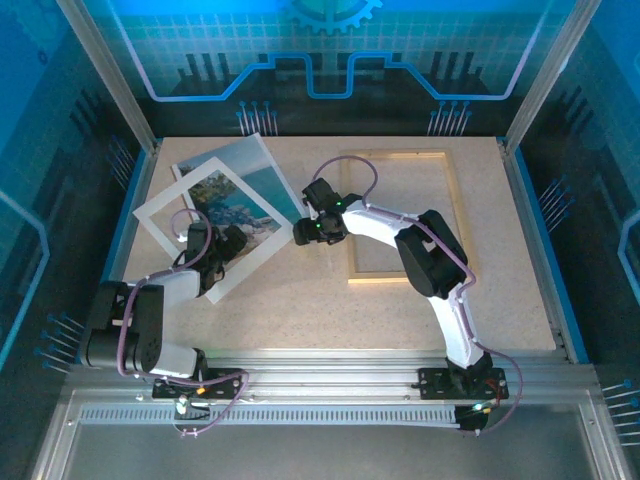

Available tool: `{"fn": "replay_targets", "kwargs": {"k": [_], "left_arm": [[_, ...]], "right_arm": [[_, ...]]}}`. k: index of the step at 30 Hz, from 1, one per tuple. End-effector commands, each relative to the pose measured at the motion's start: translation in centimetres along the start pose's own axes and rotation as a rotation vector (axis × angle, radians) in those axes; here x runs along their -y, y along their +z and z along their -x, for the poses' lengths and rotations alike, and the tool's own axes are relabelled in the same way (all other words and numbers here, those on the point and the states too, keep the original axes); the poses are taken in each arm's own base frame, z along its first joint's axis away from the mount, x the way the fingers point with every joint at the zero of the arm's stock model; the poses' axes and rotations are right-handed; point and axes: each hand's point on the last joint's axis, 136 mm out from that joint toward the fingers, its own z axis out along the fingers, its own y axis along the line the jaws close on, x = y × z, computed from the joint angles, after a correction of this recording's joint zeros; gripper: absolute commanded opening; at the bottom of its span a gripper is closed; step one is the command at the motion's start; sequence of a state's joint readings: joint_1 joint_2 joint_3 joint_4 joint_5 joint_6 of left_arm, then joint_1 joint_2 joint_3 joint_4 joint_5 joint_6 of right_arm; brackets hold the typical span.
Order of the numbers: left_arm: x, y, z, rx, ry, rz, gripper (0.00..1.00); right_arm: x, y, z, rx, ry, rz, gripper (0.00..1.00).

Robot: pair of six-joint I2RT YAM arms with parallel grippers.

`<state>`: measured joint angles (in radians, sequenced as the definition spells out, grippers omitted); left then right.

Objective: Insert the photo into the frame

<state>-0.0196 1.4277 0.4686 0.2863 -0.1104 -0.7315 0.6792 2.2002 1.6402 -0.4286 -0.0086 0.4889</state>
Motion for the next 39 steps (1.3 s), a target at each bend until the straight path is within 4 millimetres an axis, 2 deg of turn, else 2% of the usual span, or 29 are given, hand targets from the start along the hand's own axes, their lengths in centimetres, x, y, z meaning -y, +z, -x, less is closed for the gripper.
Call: {"fn": "replay_targets", "kwargs": {"k": [1,9,17,22,32,35,39], "left_arm": [[-0.7,0.7,-2.5,-0.111,-0.012,0.002,0.99],[-0.6,0.7,-2.5,-0.114,-0.01,0.001,0.99],[-0.6,0.7,-2.5,-0.115,-0.01,0.003,0.99],[-0.7,0.6,-2.5,-0.115,-0.012,0.004,0.99],[-0.7,0.6,-2.5,-0.115,-0.012,0.006,0.99],[-0.7,0.7,-2.5,-0.114,-0.011,0.006,0.99],[-0.7,0.7,-2.5,-0.115,-0.013,0.007,0.99]], "right_arm": [[-4.8,-2.6,-0.3,0.006,-0.036,0.144,0.69],[-4.5,-4.9,0.0,0.03,0.013,0.215,0.7],[-3.8,-5.3,0.5,0.053,0.08,0.291,0.7],[-3.1,-5.7,1.6,0.08,0.161,0.382,0.7],[-2.7,-6.3,2.7,0.15,0.259,0.565,0.77],[-3.1,-6.5,2.9,0.156,0.283,0.636,0.77],[-3.7,-7.7,3.3,0.204,0.28,0.695,0.77]]}}
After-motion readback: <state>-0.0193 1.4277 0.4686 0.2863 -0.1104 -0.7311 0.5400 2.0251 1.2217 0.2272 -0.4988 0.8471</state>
